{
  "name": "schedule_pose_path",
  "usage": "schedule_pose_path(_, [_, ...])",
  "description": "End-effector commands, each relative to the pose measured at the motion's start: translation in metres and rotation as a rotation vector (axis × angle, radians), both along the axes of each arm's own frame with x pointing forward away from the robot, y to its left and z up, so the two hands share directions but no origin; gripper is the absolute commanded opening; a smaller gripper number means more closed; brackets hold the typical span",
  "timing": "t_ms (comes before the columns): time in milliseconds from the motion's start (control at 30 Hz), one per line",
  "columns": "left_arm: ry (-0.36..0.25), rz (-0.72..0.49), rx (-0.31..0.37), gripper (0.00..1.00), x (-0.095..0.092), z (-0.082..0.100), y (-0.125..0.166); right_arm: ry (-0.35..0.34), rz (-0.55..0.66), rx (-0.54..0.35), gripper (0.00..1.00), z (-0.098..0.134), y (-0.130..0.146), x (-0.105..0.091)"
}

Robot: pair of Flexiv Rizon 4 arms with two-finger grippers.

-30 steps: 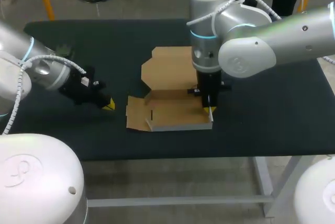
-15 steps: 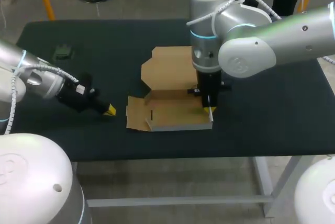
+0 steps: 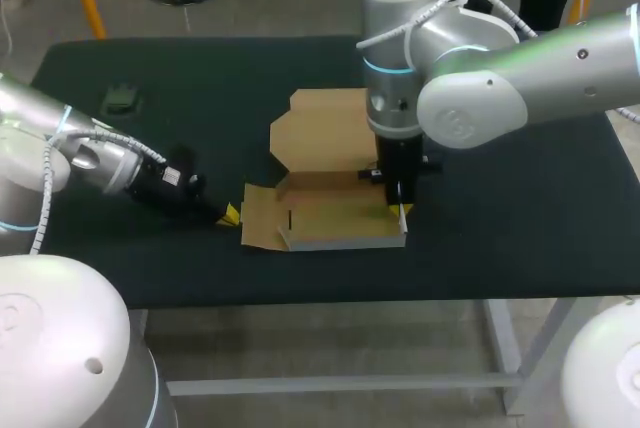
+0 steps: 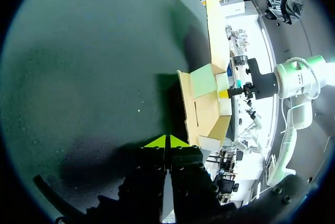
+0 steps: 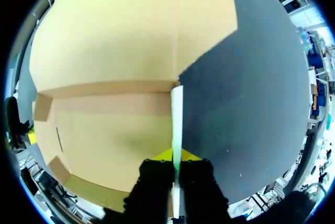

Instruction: Assemble the packaging by folding the flat box into shape, placing the metal phone stand inside, and closing the box properly

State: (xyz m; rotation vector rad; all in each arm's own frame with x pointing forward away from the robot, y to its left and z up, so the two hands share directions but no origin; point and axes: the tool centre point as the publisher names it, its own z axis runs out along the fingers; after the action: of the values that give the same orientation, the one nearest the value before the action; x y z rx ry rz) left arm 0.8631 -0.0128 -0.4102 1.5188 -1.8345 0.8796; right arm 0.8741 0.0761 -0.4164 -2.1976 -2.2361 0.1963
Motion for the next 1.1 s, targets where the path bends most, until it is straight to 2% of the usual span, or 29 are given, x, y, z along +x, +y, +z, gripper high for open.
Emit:
schedule_pose_path(33, [0.009, -0.01, 0.003, 0.0, 0.004, -0.006, -0.009, 0.002, 0.001, -0.003, 0.0, 0.0, 0.001, 0.0])
schedule_pose_path(233, [-0.002, -0.006, 0.001, 0.0, 0.002, -0.004, -0.019, 0.002, 0.001, -0.003, 0.0, 0.0, 0.001, 0.0])
schedule_pose_path(433, [-0.022, 0.003, 0.017, 0.0, 0.001, 0.005, -0.026, 0.002, 0.001, -0.003, 0.0, 0.0, 0.001, 0.0])
schedule_pose_path(567, [-0.017, 0.02, 0.034, 0.0, 0.001, 0.012, -0.03, 0.002, 0.001, -0.003, 0.0, 0.0, 0.001, 0.0])
schedule_pose_path(1100, [-0.016, 0.059, 0.025, 0.0, 0.003, 0.03, -0.046, 0.002, 0.001, -0.003, 0.0, 0.0, 0.001, 0.0])
